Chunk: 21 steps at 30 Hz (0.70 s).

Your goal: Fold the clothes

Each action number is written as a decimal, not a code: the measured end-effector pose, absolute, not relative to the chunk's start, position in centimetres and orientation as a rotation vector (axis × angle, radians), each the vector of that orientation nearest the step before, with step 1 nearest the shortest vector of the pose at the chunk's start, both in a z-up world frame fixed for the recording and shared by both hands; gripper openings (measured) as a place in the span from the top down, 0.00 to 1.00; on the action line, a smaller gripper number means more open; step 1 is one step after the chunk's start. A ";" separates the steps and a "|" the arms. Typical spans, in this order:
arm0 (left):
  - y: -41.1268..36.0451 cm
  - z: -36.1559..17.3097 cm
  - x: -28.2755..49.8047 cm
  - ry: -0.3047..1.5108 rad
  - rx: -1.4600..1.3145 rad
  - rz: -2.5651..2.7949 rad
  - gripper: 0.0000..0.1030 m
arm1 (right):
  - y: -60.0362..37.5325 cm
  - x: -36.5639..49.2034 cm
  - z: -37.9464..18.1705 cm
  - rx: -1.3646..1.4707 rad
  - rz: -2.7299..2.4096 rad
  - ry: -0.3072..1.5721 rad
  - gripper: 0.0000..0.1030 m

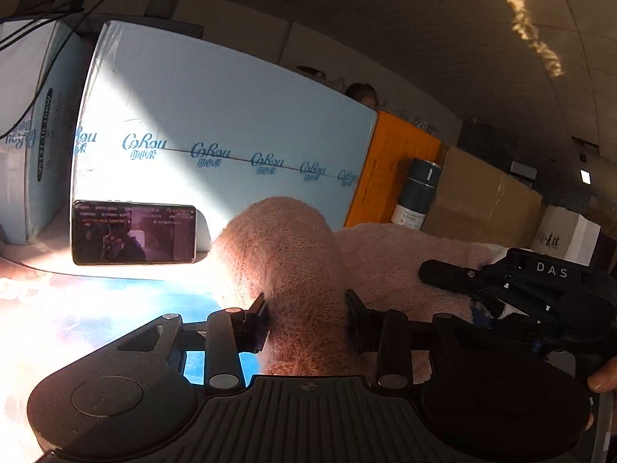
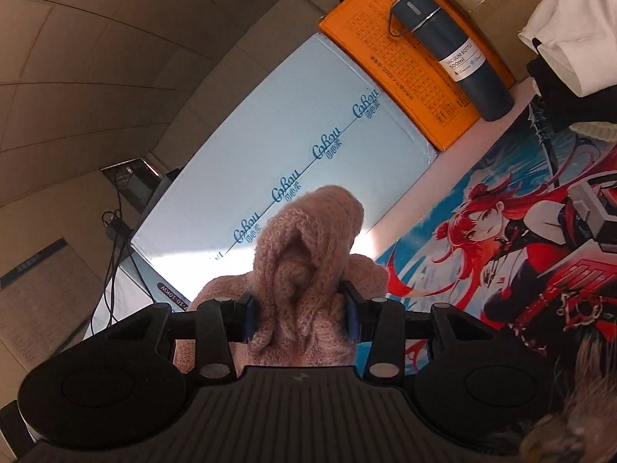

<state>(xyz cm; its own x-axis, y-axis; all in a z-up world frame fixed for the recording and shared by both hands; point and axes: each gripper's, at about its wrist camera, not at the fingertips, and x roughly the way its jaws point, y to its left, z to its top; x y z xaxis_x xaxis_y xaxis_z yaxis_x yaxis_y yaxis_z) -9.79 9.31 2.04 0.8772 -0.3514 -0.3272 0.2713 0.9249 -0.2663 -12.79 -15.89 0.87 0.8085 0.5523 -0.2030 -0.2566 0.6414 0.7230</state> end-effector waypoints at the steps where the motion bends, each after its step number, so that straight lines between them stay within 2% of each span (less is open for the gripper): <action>1: 8.9 1.7 -9.5 0.399 -0.211 -0.334 0.64 | -16.4 -12.8 0.4 0.734 0.461 0.445 0.59; 4: 7.9 0.5 -9.3 0.430 -0.165 -0.309 0.62 | -17.8 -13.0 -1.3 0.734 0.429 0.486 0.53; 6: 7.5 0.1 -9.4 0.444 -0.107 -0.265 0.57 | -18.6 -13.1 -2.0 0.768 0.416 0.483 0.43; 7: 7.4 -0.1 -9.5 0.450 -0.073 -0.240 0.54 | -19.0 -13.1 -2.3 0.784 0.409 0.478 0.33; 8: 7.2 -0.2 -9.7 0.451 -0.038 -0.212 0.48 | -19.4 -13.2 -2.4 0.802 0.407 0.473 0.29; 11: 6.2 -0.2 -10.6 0.426 0.074 -0.120 0.21 | -20.3 -13.0 -2.7 0.859 0.423 0.463 0.23; 12: 5.8 0.0 -11.0 0.400 0.115 -0.090 0.15 | -20.4 -13.0 -2.7 0.872 0.433 0.461 0.22; 17: 2.5 1.3 -14.0 0.197 0.295 -0.102 0.05 | -21.1 -13.1 -2.9 0.943 0.501 0.447 0.22; 21: -0.6 1.0 -14.8 0.196 0.388 -0.319 0.05 | -21.6 -13.2 -2.9 1.003 0.572 0.427 0.21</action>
